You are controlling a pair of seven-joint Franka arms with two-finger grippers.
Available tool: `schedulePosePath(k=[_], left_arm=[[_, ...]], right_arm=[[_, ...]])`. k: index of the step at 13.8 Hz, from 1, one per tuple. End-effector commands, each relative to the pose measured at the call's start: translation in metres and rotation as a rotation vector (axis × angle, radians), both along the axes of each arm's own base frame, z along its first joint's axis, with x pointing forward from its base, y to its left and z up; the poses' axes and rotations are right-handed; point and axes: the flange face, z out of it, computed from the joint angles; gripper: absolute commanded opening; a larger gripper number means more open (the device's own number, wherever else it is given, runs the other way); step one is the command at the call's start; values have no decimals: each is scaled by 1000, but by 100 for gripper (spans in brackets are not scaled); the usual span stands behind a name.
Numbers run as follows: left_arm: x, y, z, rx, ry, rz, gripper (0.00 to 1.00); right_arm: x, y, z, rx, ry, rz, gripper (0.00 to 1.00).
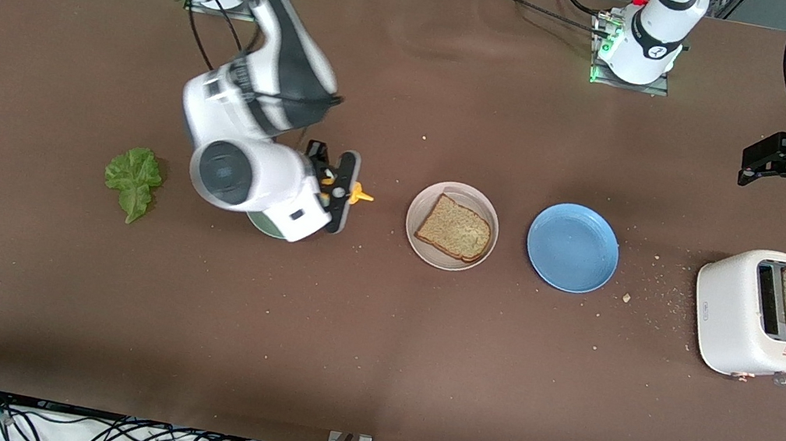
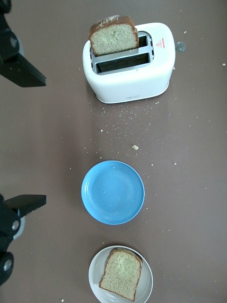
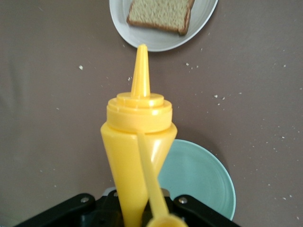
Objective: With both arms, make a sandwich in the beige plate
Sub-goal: 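Move the mustard bottle with the right gripper over the beige plate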
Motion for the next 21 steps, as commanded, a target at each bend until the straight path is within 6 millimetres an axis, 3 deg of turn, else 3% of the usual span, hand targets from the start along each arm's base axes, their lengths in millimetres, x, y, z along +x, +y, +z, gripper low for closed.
schedulePosePath(k=[1, 3, 6, 12, 16, 21], left_arm=[[-2, 1, 7, -10, -11, 16, 100], [-2, 1, 6, -14, -9, 14, 100], [-2, 8, 6, -16, -5, 25, 100], [-2, 8, 6, -16, -5, 23, 100], [-3, 7, 7, -16, -6, 20, 100], [-3, 6, 8, -16, -8, 25, 100]], right_arm=[[-25, 43, -2, -139, -97, 12, 0], [-49, 71, -3, -215, -164, 45, 0], [-102, 127, -18, -326, -263, 136, 0], [-161, 182, -74, -468, -418, 181, 0], [-155, 190, -98, -443, -481, 207, 0], [-113, 172, -97, -408, -554, 200, 0]])
